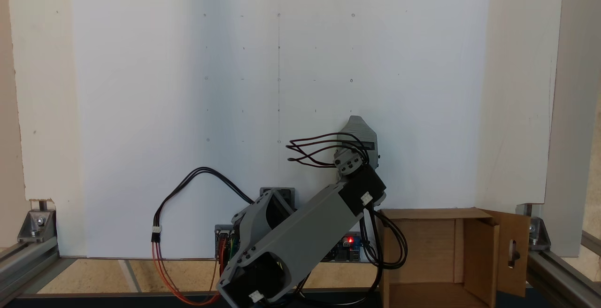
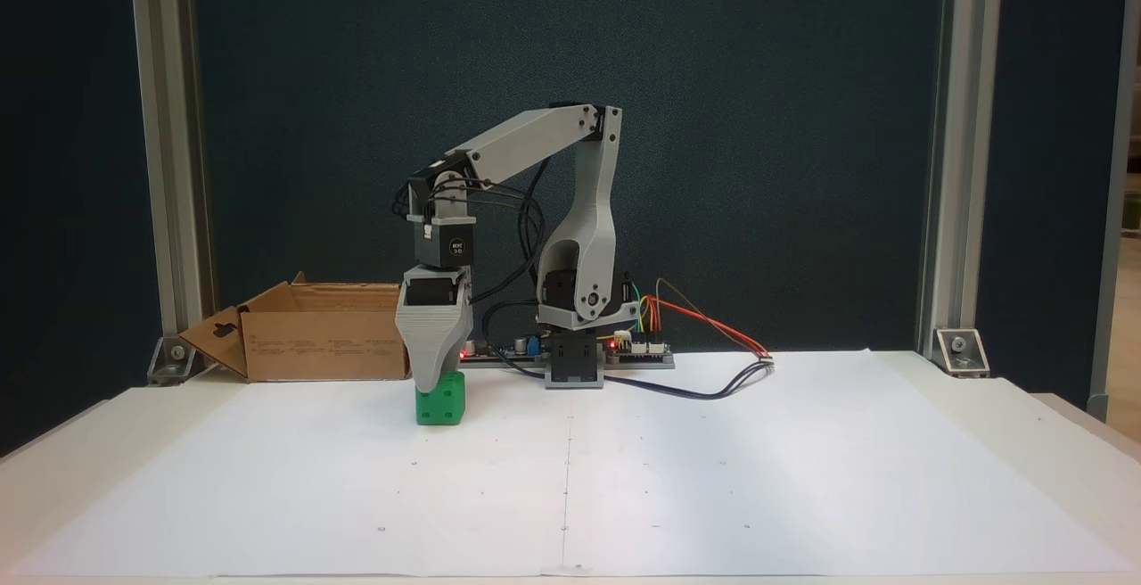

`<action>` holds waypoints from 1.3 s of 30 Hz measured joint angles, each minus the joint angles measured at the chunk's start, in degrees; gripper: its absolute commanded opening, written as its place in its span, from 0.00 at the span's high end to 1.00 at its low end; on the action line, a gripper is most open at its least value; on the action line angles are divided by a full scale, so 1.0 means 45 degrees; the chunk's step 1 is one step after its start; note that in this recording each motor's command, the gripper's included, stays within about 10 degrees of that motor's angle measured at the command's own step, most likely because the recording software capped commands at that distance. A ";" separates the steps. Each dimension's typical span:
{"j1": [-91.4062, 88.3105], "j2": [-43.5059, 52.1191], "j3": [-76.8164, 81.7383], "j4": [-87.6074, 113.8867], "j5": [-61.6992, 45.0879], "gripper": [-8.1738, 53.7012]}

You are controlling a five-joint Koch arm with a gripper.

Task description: Grasp a green dice and put it in the bin.

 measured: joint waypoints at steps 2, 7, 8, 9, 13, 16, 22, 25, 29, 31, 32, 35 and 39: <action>0.0000 -0.0195 0.0020 -0.0117 0.0000 0.17; 0.0039 -0.0215 0.0527 -0.0781 0.0000 0.17; 0.0039 -0.0215 0.0625 -0.0918 0.0000 0.17; 0.0039 -0.0254 0.0684 -0.1016 0.0000 0.17; 0.0000 -0.0293 0.0937 -0.1445 0.0000 0.17; -0.0020 -0.0410 0.0937 -0.1602 0.0000 0.17; 0.0000 -0.0723 0.1016 -0.1953 0.0000 0.17; 0.0000 -0.0801 0.1016 -0.1992 0.0000 0.19; -0.0020 -0.0859 0.1016 -0.1992 0.0000 0.20; -0.0020 -0.0859 0.1016 -0.2012 0.0000 0.23; -0.0020 -0.0859 0.1016 -0.2012 0.0000 0.23; -0.0020 -0.0859 0.1016 -0.2012 0.0000 0.26; -0.0020 -0.0859 0.1016 -0.2090 0.0000 0.28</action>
